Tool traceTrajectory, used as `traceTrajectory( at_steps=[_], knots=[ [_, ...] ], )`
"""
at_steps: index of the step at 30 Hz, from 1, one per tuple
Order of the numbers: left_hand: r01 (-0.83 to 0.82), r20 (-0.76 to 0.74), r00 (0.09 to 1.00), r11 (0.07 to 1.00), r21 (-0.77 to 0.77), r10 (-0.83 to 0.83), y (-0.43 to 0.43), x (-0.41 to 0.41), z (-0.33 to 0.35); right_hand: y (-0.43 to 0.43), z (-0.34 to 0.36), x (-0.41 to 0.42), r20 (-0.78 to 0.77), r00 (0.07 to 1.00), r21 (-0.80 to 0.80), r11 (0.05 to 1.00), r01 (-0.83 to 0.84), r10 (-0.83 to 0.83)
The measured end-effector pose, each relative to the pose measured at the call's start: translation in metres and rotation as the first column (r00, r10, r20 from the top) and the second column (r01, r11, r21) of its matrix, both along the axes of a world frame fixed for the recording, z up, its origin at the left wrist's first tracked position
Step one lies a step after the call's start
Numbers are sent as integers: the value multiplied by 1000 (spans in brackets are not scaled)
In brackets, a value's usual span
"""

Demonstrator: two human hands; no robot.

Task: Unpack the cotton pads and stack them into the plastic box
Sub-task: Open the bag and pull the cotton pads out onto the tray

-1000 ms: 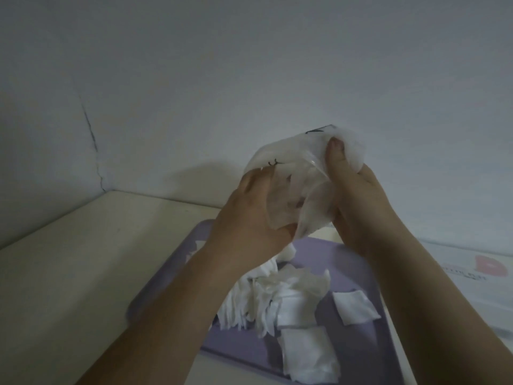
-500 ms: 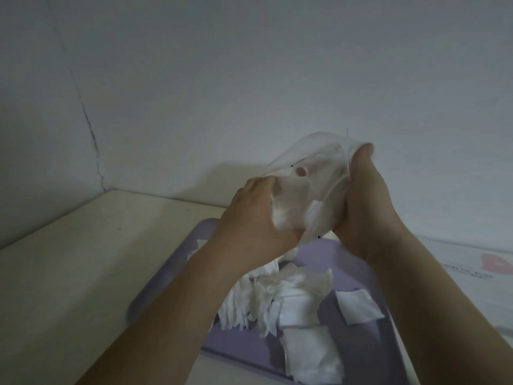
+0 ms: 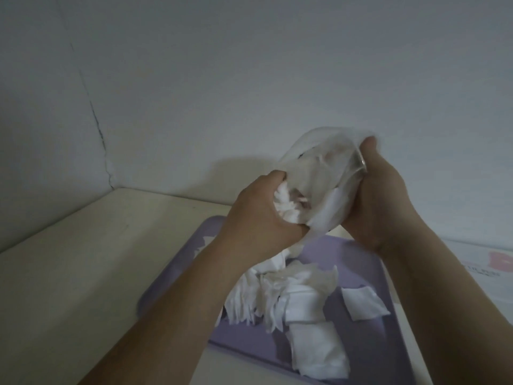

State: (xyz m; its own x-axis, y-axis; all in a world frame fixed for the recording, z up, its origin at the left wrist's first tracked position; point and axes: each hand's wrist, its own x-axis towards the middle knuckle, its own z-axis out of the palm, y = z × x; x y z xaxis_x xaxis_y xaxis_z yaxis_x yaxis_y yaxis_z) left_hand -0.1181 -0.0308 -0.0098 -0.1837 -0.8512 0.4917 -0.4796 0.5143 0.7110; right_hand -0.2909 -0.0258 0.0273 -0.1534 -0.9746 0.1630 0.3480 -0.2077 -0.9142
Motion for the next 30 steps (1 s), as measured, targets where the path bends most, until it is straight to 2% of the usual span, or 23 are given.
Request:
traceTrajectory(
  at_steps=[2, 4, 6, 7, 9, 11, 16, 18, 21, 23, 26, 28, 30],
  knots=[
    [-17, -11, 1000, 1000, -1, 17, 2, 0, 3, -4, -1, -6, -24, 977, 83, 973, 213, -212],
    [-32, -81, 996, 999, 8, 33, 2, 1, 7, -7, -3, -14, -65, 913, 153, 900, 407, -402],
    [-72, -141, 987, 997, 6, 72, 2, 5, 10, -10, -9, -19, -104, 845, 135, 834, 534, -524],
    [-82, -112, 990, 996, 18, 83, 2, 6, 11, -10, -11, -19, -110, 826, 104, 820, 563, -553],
    [-53, 61, 997, 995, 83, 48, 3, 5, 9, -11, -12, -17, -111, 821, 43, 823, 566, -559],
    [2, 188, 982, 988, 157, -32, 5, -1, 2, -10, -10, -12, -100, 842, 21, 845, 534, -530],
    [133, 344, 912, 954, 268, -224, 7, -9, -7, -4, 1, -14, -59, 860, 11, 861, 508, -507],
    [164, 338, 906, 948, 275, -254, 8, -9, -4, 0, 6, -19, -50, 869, -20, 871, 492, -492],
    [32, 144, 988, 989, 144, -53, 4, -11, -1, 6, 10, -24, -38, 917, -64, 917, 395, -398],
    [-74, 72, 995, 997, 22, 72, 1, -9, 1, 7, 9, -22, 9, 964, -83, 960, 266, -266],
    [-122, 55, 991, 992, -23, 123, -2, -4, 3, 2, 8, -17, 127, 992, -130, 991, 28, -11],
    [-119, 44, 992, 993, 21, 118, -3, -3, 0, -2, 3, -16, 194, 977, -150, 987, -61, 90],
    [-144, 57, 988, 989, -25, 146, -3, -3, -2, -5, -3, -17, 253, 949, -166, 975, -147, 186]
  ],
)
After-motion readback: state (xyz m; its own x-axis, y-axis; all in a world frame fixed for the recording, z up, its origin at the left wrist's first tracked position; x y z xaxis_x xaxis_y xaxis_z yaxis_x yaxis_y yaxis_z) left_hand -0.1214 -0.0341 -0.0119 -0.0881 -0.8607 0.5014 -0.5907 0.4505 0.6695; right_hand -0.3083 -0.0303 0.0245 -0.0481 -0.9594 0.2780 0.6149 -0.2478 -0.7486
